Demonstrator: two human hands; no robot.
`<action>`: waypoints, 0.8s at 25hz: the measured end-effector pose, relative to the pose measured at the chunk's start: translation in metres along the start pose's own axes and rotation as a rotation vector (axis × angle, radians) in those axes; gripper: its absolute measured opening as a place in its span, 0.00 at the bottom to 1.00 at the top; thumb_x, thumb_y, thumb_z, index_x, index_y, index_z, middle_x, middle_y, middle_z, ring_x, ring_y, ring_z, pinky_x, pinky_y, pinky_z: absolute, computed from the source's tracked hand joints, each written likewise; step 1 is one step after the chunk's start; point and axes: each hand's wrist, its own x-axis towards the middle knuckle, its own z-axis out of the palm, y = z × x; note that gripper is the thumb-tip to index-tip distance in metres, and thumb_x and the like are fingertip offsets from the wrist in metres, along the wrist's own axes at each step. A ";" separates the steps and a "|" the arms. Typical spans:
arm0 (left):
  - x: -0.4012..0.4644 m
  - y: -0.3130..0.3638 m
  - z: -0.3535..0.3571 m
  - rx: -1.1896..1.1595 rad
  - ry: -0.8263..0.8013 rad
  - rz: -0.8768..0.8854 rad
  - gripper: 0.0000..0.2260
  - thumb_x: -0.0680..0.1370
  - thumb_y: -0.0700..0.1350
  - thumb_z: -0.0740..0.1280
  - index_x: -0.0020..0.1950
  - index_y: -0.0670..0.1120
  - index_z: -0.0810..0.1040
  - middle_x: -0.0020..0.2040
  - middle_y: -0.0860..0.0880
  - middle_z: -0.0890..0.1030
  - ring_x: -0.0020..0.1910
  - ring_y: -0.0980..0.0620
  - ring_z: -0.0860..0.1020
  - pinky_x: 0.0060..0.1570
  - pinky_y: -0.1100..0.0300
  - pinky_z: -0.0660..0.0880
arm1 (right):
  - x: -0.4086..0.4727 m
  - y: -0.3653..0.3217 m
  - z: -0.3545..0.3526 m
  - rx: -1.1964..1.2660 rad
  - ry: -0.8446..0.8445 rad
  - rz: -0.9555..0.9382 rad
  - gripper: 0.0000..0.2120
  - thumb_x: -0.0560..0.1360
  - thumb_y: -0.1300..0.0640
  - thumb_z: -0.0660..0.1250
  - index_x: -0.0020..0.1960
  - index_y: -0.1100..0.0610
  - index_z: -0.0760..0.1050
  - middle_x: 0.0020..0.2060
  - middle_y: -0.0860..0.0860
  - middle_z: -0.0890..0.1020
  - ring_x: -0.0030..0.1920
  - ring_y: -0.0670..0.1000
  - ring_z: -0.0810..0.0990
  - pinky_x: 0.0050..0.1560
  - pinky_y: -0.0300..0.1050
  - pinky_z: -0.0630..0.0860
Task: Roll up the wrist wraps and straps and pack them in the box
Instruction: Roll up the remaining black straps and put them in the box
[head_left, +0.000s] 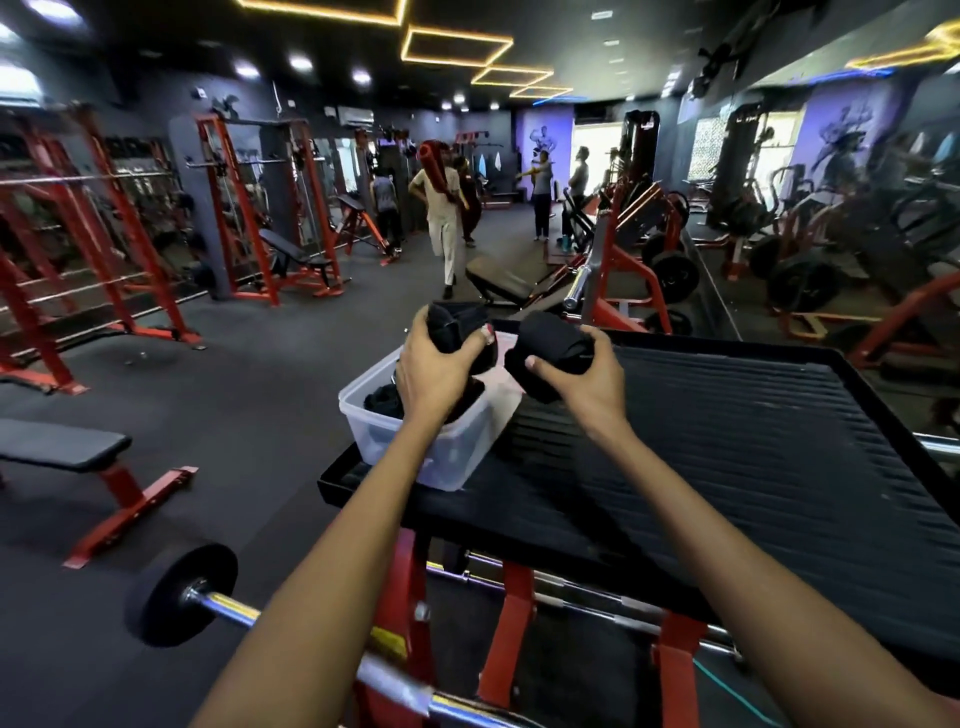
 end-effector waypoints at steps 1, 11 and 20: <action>0.015 -0.006 -0.007 0.007 0.005 -0.015 0.27 0.68 0.61 0.70 0.65 0.53 0.70 0.61 0.50 0.78 0.60 0.47 0.75 0.57 0.53 0.70 | 0.005 -0.004 0.011 0.003 -0.015 -0.008 0.34 0.62 0.53 0.79 0.63 0.57 0.68 0.57 0.54 0.77 0.57 0.52 0.77 0.57 0.45 0.75; 0.107 -0.083 -0.027 -0.016 -0.234 -0.072 0.24 0.71 0.54 0.71 0.63 0.46 0.70 0.59 0.46 0.78 0.58 0.46 0.76 0.59 0.52 0.72 | 0.071 -0.015 0.099 -0.200 -0.088 -0.051 0.35 0.63 0.56 0.78 0.64 0.62 0.67 0.60 0.57 0.72 0.59 0.55 0.73 0.53 0.39 0.68; 0.114 -0.103 -0.022 -0.129 -0.238 -0.067 0.23 0.73 0.52 0.70 0.63 0.47 0.68 0.61 0.46 0.77 0.59 0.47 0.75 0.60 0.51 0.72 | 0.089 -0.004 0.131 -1.095 -0.505 -0.043 0.22 0.67 0.49 0.72 0.55 0.63 0.76 0.55 0.60 0.79 0.55 0.60 0.77 0.52 0.48 0.74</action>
